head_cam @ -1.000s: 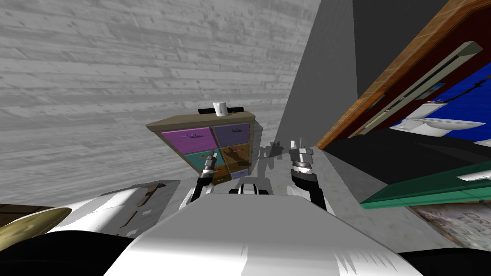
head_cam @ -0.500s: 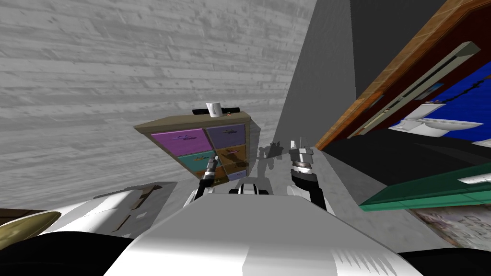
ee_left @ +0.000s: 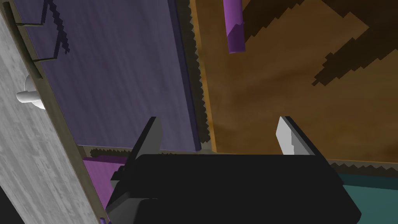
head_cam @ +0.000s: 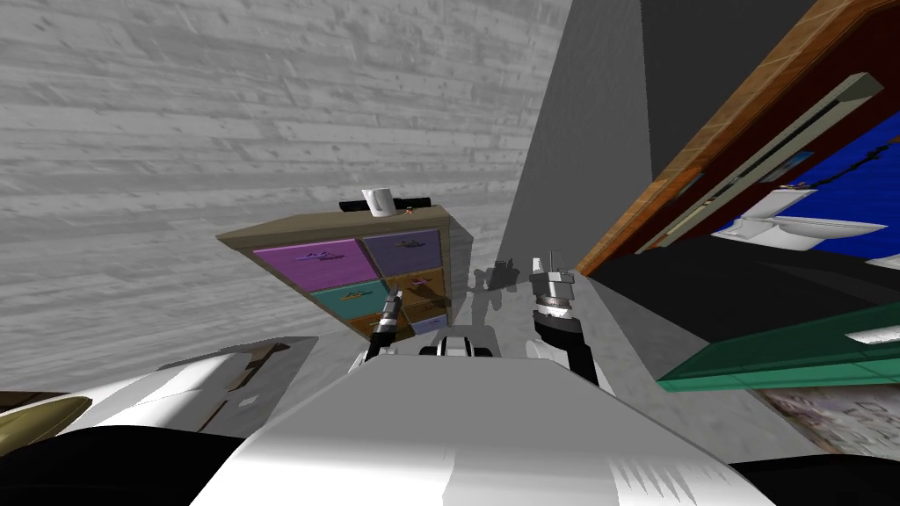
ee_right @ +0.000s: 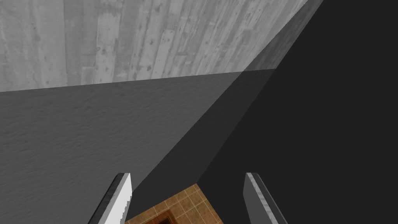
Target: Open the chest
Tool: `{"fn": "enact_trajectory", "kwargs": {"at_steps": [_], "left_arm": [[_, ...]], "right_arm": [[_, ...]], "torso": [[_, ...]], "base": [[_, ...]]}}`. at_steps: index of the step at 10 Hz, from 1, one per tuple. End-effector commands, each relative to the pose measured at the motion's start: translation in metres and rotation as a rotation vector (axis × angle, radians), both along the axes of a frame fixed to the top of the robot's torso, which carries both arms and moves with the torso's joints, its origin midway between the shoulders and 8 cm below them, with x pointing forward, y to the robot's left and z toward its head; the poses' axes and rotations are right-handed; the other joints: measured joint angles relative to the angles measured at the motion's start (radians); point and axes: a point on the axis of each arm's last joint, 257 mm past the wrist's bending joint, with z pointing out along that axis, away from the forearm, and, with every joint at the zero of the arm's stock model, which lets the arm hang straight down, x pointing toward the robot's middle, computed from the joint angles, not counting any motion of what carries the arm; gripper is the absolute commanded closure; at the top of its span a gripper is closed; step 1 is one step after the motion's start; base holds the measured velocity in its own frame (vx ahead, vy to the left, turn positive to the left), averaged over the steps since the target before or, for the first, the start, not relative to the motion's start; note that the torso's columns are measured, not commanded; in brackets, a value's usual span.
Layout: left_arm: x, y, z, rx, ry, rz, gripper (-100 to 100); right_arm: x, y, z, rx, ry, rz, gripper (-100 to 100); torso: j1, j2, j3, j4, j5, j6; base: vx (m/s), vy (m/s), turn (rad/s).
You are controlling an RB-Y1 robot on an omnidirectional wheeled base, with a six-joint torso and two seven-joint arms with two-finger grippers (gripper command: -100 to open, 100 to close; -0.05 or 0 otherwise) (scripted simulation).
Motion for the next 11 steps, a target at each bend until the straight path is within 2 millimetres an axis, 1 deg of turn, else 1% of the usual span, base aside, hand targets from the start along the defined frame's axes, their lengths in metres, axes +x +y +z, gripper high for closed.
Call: {"fn": "enact_trajectory", "kwargs": {"at_steps": [1, 5, 6, 8, 9, 10, 11], "left_arm": [[-0.001, -0.007, -0.019, -0.038, 0.023, 0.011, -100], [-0.001, -0.026, -0.036, -0.123, 0.038, 0.035, -100], [-0.002, -0.023, -0.034, -0.11, 0.038, 0.031, -100], [0.005, -0.021, -0.025, -0.11, 0.037, 0.033, -100], [0.003, -0.022, -0.027, -0.11, 0.035, 0.032, -100], [-0.002, -0.023, -0.033, -0.112, 0.037, 0.032, 100], [0.001, -0.023, -0.031, -0.111, 0.039, 0.032, 100]], "right_arm": [[0.0, 0.0, 0.0, 0.0, 0.0, 0.0, 0], [0.0, 0.0, 0.0, 0.0, 0.0, 0.0, 0], [0.0, 0.0, 0.0, 0.0, 0.0, 0.0, 0], [0.0, 0.0, 0.0, 0.0, 0.0, 0.0, 0], [0.0, 0.0, 0.0, 0.0, 0.0, 0.0, 0], [0.0, 0.0, 0.0, 0.0, 0.0, 0.0, 0], [0.0, 0.0, 0.0, 0.0, 0.0, 0.0, 0]], "torso": [[0.0, -0.001, 0.0, 0.0, 0.0, 0.0], [0.0, 0.001, 0.0, 0.0, 0.0, 0.0], [0.0, 0.001, 0.0, 0.0, 0.0, 0.0], [0.001, -0.001, 0.0, 0.0, 0.0, 0.0], [0.0, -0.002, -0.001, -0.001, 0.0, 0.0], [0.0, 0.0, 0.0, 0.0, 0.0, 0.0], [-0.001, 0.003, 0.002, 0.001, 0.0, 0.0]], "base": [[0.043, -0.07, -0.004], [0.03, -0.053, -0.002], [0.009, -0.016, 0.0], [0.047, -0.004, -0.006], [0.027, 0.004, -0.002], [-0.026, 0.0, 0.011], [-0.017, -0.001, 0.004]]}}
